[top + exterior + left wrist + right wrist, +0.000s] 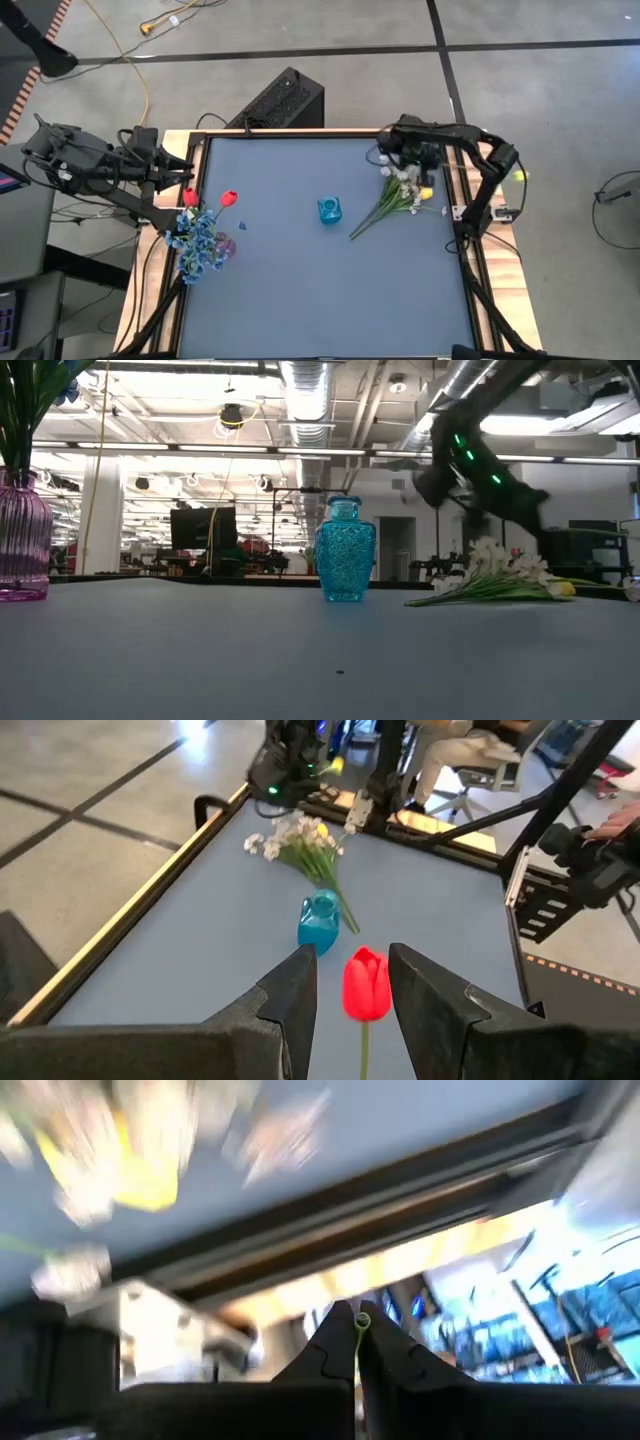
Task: Sort flowers into vase by color
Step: Put the right yellow tulip into the blue vase
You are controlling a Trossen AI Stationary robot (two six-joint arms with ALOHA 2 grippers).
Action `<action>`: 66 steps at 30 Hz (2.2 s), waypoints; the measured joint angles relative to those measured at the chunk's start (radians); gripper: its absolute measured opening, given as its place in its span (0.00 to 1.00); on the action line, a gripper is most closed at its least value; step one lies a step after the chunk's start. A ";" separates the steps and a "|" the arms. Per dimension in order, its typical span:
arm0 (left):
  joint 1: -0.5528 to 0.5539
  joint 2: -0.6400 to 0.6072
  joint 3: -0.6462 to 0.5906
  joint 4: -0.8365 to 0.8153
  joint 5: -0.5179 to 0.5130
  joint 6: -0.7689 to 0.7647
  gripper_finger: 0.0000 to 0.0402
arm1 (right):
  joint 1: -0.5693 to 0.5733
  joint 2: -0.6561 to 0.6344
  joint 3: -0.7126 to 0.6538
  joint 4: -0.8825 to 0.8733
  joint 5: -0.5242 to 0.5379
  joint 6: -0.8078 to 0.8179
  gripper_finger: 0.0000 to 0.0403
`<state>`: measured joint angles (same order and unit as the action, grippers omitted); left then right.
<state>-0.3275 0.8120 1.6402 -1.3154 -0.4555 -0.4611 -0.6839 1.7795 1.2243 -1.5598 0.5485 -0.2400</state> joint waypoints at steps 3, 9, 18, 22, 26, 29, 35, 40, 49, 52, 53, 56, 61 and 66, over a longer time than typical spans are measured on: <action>0.000 0.000 0.000 0.018 0.003 0.023 0.28 | 0.036 -0.041 0.138 -0.010 0.004 0.023 0.06; 0.000 0.000 0.000 0.057 0.005 0.088 0.28 | 0.138 -0.133 0.411 -0.012 0.021 0.045 0.06; 0.000 0.004 0.000 0.163 0.038 0.218 0.28 | 0.357 -0.165 0.738 0.139 0.221 0.138 0.06; 0.000 0.014 -0.022 0.203 0.067 0.242 0.28 | 0.464 -0.173 0.789 0.396 0.241 0.205 0.06; 0.000 0.010 -0.118 0.345 0.119 0.297 0.28 | 0.566 -0.186 0.791 0.738 0.248 0.204 0.06; 0.000 -0.008 -0.212 0.504 0.137 0.348 0.28 | 0.634 -0.179 0.782 0.968 0.281 0.140 0.06; 0.028 -0.092 -0.311 0.845 0.097 0.378 0.28 | 0.691 -0.171 0.683 1.424 0.274 0.028 0.06; 0.096 -0.138 -0.320 0.875 0.084 0.353 0.28 | 0.691 -0.151 0.540 1.918 0.152 -0.027 0.06; 0.232 -0.066 -0.320 0.966 0.186 0.259 0.28 | 0.693 0.034 0.491 2.629 -0.111 -0.070 0.06; 0.283 -0.014 -0.322 0.989 0.253 0.247 0.28 | 0.691 0.084 0.491 2.764 -0.151 -0.024 0.06; 0.305 -0.002 -0.323 0.998 0.272 0.243 0.28 | 0.688 0.095 0.490 2.801 -0.160 -0.002 0.06; 0.392 0.014 -0.320 1.063 0.356 0.229 0.28 | 0.685 0.129 0.496 2.909 -0.208 0.060 0.06; 0.581 0.055 -0.320 1.141 0.563 0.160 0.28 | 0.678 0.176 0.516 2.967 -0.254 0.154 0.06; 0.726 0.082 -0.321 1.258 0.755 0.100 0.28 | 0.676 0.173 0.519 2.959 -0.267 0.165 0.06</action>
<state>0.3983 0.8944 1.3192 -0.0578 0.2992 -0.3606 -0.0079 1.9530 1.7435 1.3990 0.2812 -0.0749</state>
